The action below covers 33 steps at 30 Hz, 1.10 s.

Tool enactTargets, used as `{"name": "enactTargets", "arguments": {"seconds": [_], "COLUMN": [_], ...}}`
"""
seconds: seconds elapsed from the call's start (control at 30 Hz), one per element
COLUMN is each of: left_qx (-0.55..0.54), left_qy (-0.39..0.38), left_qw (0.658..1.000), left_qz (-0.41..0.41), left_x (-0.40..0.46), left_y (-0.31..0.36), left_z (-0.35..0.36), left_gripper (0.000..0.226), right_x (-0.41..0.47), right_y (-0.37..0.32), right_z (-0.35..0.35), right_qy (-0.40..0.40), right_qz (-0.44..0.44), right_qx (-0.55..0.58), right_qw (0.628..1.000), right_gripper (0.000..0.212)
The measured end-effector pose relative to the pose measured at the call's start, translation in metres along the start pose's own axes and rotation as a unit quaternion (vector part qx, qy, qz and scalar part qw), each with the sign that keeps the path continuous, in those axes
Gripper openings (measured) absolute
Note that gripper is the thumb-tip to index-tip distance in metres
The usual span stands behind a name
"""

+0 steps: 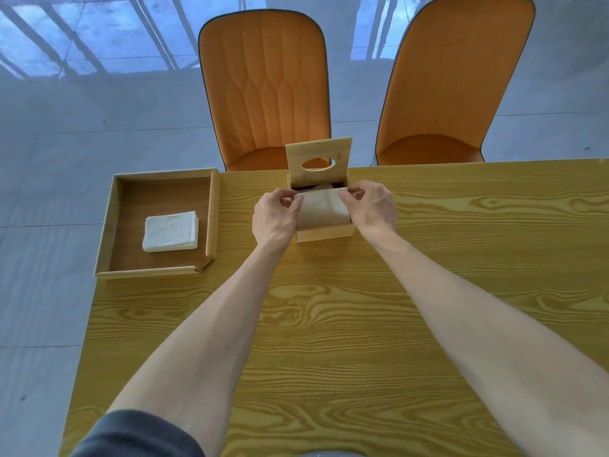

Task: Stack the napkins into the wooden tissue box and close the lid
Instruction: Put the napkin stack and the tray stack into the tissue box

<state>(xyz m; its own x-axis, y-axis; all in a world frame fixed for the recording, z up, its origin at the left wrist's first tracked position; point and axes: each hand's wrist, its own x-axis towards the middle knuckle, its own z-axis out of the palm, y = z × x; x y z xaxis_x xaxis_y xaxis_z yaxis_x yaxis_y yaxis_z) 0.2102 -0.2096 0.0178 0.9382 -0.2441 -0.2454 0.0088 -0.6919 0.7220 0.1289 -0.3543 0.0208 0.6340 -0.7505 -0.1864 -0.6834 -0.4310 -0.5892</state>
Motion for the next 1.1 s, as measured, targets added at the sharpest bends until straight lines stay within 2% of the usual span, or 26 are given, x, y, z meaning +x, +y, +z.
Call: {"name": "enactTargets", "arguments": {"seconds": [0.13,0.27,0.5,0.67,0.83,1.0,1.1], "left_qx": [0.017,0.01,0.009,0.048,0.182,0.299,0.33], "left_qy": [0.029,0.034,-0.026,-0.137,-0.237,-0.228,-0.209], "left_qw": [0.999,0.999,0.999,0.988,0.954,0.926,0.92], "left_qz": [0.008,-0.001,-0.032,-0.045,-0.022,-0.022,-0.022], "left_x": [-0.001,-0.002,-0.016,-0.03,-0.052,-0.062,-0.062], "left_y": [0.0,0.0,0.0,0.003,-0.002,-0.028,-0.049], "left_z": [0.004,0.003,-0.01,-0.031,-0.076,-0.129,-0.164], "left_gripper": [0.022,0.032,0.037,0.038,0.041,0.046,0.045], "right_x": [0.001,0.0,-0.007,-0.025,-0.048,-0.081,-0.098], "right_y": [-0.007,-0.007,-0.004,-0.011,-0.038,-0.077,-0.102], "right_z": [0.004,0.006,-0.001,-0.019,-0.033,-0.026,-0.014], "right_qy": [0.029,0.027,0.006,-0.034,-0.147,-0.202,-0.227], "right_qz": [0.0,0.002,-0.016,-0.093,-0.167,-0.245,-0.261], "right_qx": [-0.016,-0.014,-0.02,-0.077,-0.214,-0.32,-0.34], "right_qw": [0.999,1.0,1.0,0.992,0.951,0.892,0.875], "right_gripper": [0.024,0.035,0.026,0.023,0.037,0.041,0.044]}}
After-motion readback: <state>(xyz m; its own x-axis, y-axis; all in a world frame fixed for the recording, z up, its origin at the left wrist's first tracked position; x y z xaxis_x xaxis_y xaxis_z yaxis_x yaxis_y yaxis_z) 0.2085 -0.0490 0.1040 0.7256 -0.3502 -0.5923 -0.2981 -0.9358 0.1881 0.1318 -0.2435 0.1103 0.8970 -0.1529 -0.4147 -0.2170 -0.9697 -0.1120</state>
